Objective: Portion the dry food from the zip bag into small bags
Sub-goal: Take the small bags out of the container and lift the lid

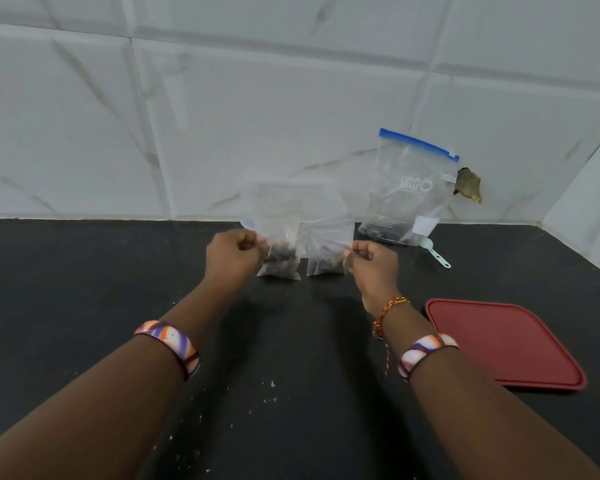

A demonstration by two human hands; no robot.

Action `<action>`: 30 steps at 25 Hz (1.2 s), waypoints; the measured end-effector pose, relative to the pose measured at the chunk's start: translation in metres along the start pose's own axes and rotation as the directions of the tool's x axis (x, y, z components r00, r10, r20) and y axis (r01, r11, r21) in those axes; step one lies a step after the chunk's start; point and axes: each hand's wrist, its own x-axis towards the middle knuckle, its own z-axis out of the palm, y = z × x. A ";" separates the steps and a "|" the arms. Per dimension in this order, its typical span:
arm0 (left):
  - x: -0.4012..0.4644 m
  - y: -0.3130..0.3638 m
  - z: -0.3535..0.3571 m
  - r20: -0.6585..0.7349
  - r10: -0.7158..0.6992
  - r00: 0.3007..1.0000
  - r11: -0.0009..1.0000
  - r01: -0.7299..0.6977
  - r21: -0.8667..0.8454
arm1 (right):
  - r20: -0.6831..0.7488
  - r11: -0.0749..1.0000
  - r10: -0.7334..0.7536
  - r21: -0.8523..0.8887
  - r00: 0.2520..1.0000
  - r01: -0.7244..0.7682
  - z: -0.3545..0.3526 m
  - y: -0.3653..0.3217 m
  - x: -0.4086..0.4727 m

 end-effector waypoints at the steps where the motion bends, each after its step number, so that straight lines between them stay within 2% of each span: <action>1: 0.007 0.011 -0.004 -0.057 0.051 0.997 0.999 -0.050 0.016 | 0.018 0.998 -0.051 0.032 0.999 0.050 -0.001 -0.009 0.004; 3: 0.025 0.033 -0.009 -0.157 0.127 0.979 0.992 -0.123 0.037 | 0.023 0.987 -0.147 0.074 0.989 0.145 -0.001 -0.032 0.015; 5: 0.048 0.051 -0.009 -0.171 0.152 0.973 0.988 -0.148 0.037 | -0.002 0.981 -0.192 0.043 0.981 0.192 0.003 -0.056 0.029; 7: 0.069 0.060 -0.005 -0.060 0.151 0.987 0.979 -0.141 0.149 | 0.002 0.982 -0.185 -0.038 0.983 0.185 0.012 -0.069 0.047; 9: 0.089 0.061 0.004 0.091 0.118 0.989 0.930 -0.142 0.339 | 0.063 0.978 -0.160 -0.122 0.985 0.167 0.025 -0.075 0.062; 11: 0.104 0.062 0.014 0.214 0.072 0.974 0.849 -0.172 0.500 | 0.133 0.912 -0.207 -0.333 0.969 0.240 0.041 -0.075 0.082; 13: 0.115 0.061 0.023 0.304 0.008 0.953 0.755 -0.205 0.622 | 0.250 0.756 -0.232 -0.561 0.940 0.336 0.057 -0.079 0.096; 15: 0.116 0.063 0.030 0.402 -0.092 0.911 0.642 -0.254 0.723 | 0.369 0.595 -0.120 -0.717 0.922 0.364 0.070 -0.083 0.106; 17: 0.118 0.063 0.038 0.452 -0.113 0.885 0.507 -0.340 0.792 | 0.487 0.364 0.033 -0.819 0.873 0.443 0.079 -0.088 0.106; 19: 0.117 0.064 0.044 0.421 -0.095 0.902 0.407 -0.351 0.843 | 0.544 0.119 0.065 -0.837 0.837 0.535 0.083 -0.091 0.099; 20: 0.115 0.067 0.044 0.376 -0.080 0.923 0.367 -0.323 0.872 | 0.549 0.035 0.036 -0.835 0.835 0.548 0.084 -0.094 0.093; 22: 0.108 0.077 0.042 0.278 0.003 0.961 0.401 -0.256 0.880 | 0.545 -0.034 -0.102 -0.838 0.832 0.544 0.083 -0.097 0.083; 23: 0.105 0.081 0.039 0.245 0.056 0.968 0.428 -0.245 0.870 | 0.542 -0.020 -0.191 -0.836 0.819 0.549 0.080 -0.100 0.079; 24: 0.099 0.083 0.035 0.208 0.129 0.970 0.498 -0.245 0.832 | 0.523 0.033 -0.275 -0.834 0.807 0.551 0.076 -0.100 0.075; 25: 0.094 0.080 0.031 0.138 0.203 0.970 0.617 -0.236 0.751 | 0.473 0.127 -0.371 -0.827 0.799 0.548 0.069 -0.099 0.072; 27: 0.074 0.064 0.023 -0.078 0.273 0.959 0.845 -0.200 0.496 | 0.271 0.425 -0.561 -0.716 0.782 0.553 0.053 -0.086 0.058; 28: 0.060 0.050 0.023 -0.194 0.248 0.949 0.921 -0.169 0.351 | 0.131 0.571 -0.605 -0.616 0.785 0.543 0.046 -0.072 0.046; 29: 0.046 0.035 0.025 -0.271 0.175 0.946 0.967 -0.113 0.228 | -0.011 0.696 -0.589 -0.516 0.808 0.500 0.040 -0.056 0.033; 30: 0.033 0.021 0.028 -0.292 0.058 0.955 0.990 -0.018 0.137 | -0.115 0.797 -0.505 -0.442 0.856 0.411 0.034 -0.041 0.021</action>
